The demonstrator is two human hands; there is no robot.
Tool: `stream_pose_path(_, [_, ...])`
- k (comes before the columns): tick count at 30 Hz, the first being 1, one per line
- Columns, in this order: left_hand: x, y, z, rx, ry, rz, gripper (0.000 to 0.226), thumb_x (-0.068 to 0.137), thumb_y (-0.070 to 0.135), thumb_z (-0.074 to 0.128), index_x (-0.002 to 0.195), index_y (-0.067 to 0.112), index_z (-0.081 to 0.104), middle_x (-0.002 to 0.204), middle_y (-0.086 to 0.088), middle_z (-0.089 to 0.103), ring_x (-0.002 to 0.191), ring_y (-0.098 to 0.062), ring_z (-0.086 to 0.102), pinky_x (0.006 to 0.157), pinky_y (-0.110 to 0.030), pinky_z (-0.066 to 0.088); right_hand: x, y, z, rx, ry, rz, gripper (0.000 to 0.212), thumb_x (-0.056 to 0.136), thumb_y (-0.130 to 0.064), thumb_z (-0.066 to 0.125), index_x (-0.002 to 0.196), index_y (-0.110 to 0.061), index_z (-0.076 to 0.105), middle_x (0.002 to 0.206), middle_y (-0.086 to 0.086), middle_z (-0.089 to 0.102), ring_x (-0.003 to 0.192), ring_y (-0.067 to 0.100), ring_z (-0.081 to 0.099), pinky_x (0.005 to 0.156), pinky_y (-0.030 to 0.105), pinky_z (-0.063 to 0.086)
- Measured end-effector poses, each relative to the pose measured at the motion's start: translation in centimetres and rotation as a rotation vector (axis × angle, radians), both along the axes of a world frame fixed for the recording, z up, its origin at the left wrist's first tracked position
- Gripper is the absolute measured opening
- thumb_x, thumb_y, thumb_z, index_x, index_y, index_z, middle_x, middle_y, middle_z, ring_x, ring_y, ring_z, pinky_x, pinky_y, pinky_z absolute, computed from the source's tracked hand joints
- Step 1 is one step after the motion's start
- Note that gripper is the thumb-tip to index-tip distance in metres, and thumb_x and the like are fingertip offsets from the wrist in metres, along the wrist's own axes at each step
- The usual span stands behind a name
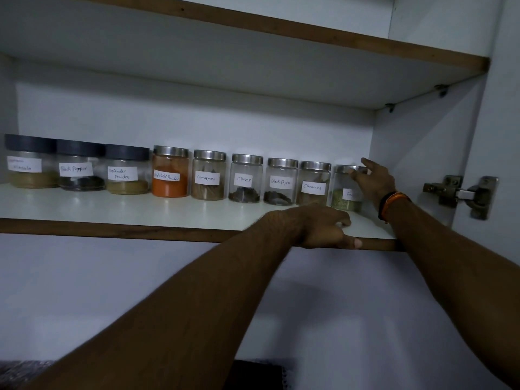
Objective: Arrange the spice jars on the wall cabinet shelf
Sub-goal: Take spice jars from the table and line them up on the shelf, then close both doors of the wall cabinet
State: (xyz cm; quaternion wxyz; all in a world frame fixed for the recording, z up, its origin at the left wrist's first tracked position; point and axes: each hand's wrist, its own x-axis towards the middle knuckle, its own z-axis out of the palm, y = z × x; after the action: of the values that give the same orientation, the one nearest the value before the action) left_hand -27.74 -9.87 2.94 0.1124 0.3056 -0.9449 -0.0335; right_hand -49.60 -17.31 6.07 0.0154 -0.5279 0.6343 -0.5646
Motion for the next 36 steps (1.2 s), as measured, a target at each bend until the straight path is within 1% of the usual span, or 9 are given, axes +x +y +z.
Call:
stream_pose_path(4, [0.1,0.3,0.0,-0.040,-0.042,0.019,0.064,0.100,0.057,0.044,0.152,0.021,0.038,0.158,-0.006,0.037,0.143,-0.025,0.035,0.113,-0.042,0.030,1.0,2.0,0.0,-0.090,0.012,-0.049,0.055,0.102,-0.040,0.055,0.150,-0.013,0.048,0.155,0.012,0.047,0.141,0.032,0.045,0.118,0.043,0.036])
stream_pose_path(8, [0.4,1.2,-0.2,-0.179,-0.142,0.068,0.067,0.100,0.062,0.031,0.154,0.022,0.033,0.156,-0.009,0.039,0.142,-0.027,0.036,0.113,-0.047,0.032,1.6,4.4,-0.4,-0.125,-0.026,-0.069,0.038,0.102,-0.034,0.048,0.120,-0.008,0.069,0.125,0.013,0.068,0.110,0.032,0.060,0.095,0.034,0.046])
stream_pose_path(10, [0.6,1.9,-0.5,-0.228,-0.173,0.100,0.068,0.100,0.064,0.024,0.155,0.023,0.030,0.155,-0.011,0.040,0.142,-0.028,0.037,0.114,-0.051,0.034,1.8,5.8,-0.8,-0.111,-0.063,-0.051,0.034,0.101,-0.030,0.048,0.107,-0.007,0.072,0.110,0.015,0.071,0.098,0.034,0.063,0.086,0.037,0.050])
stream_pose_path(13, [1.0,2.7,-1.0,-0.226,-0.159,0.143,0.067,0.101,0.062,0.019,0.154,0.023,0.030,0.156,-0.008,0.041,0.142,-0.026,0.038,0.114,-0.052,0.033,2.2,7.8,-1.3,-0.079,-0.040,0.018,0.031,0.099,-0.025,0.054,0.102,-0.003,0.074,0.105,0.018,0.073,0.103,0.037,0.067,0.096,0.052,0.054])
stream_pose_path(16, [1.9,3.5,-1.6,-0.218,-0.103,0.167,0.060,0.104,0.057,0.020,0.151,0.022,0.035,0.149,-0.005,0.049,0.132,-0.026,0.050,0.107,-0.049,0.041,3.5,9.7,-1.4,-0.053,0.147,0.053,0.027,0.098,-0.024,0.059,0.097,-0.005,0.078,0.100,0.015,0.076,0.098,0.032,0.069,0.093,0.047,0.056])
stream_pose_path(20, [4.1,5.3,-2.1,-0.237,-0.084,0.178,0.058,0.104,0.053,0.030,0.152,0.021,0.033,0.147,-0.007,0.050,0.127,-0.026,0.053,0.103,-0.046,0.045,6.7,12.3,-1.4,-0.025,0.443,0.135,0.029,0.102,-0.022,0.055,0.104,-0.006,0.079,0.111,0.009,0.076,0.095,0.018,0.065,0.085,0.027,0.047])
stream_pose_path(27, [10.0,9.2,-1.7,-0.210,-0.175,0.192,0.073,0.097,0.044,0.057,0.157,0.017,0.025,0.161,-0.008,0.031,0.143,-0.026,0.036,0.116,-0.041,0.033,14.4,15.7,-1.0,-0.005,0.631,0.283,0.026,0.100,-0.021,0.058,0.103,-0.005,0.078,0.111,0.008,0.077,0.097,0.021,0.069,0.093,0.042,0.055])
stream_pose_path(32, [15.8,12.7,-0.5,-0.122,-0.195,0.221,0.075,0.097,0.038,0.061,0.158,0.019,0.022,0.161,-0.007,0.033,0.144,-0.024,0.036,0.116,-0.037,0.029,20.4,17.6,-0.6,-0.007,0.724,0.342,0.024,0.100,-0.020,0.060,0.109,-0.008,0.077,0.115,0.006,0.076,0.103,0.018,0.068,0.088,0.028,0.048])
stream_pose_path(36, [21.7,15.2,0.1,-0.107,-0.234,0.317,0.068,0.097,0.039,0.060,0.156,0.020,0.029,0.161,-0.005,0.033,0.145,-0.023,0.035,0.118,-0.036,0.027,25.9,19.0,0.0,-0.029,0.783,0.392,0.021,0.097,-0.019,0.063,0.110,-0.009,0.077,0.114,0.007,0.075,0.096,0.015,0.064,0.082,0.025,0.042])
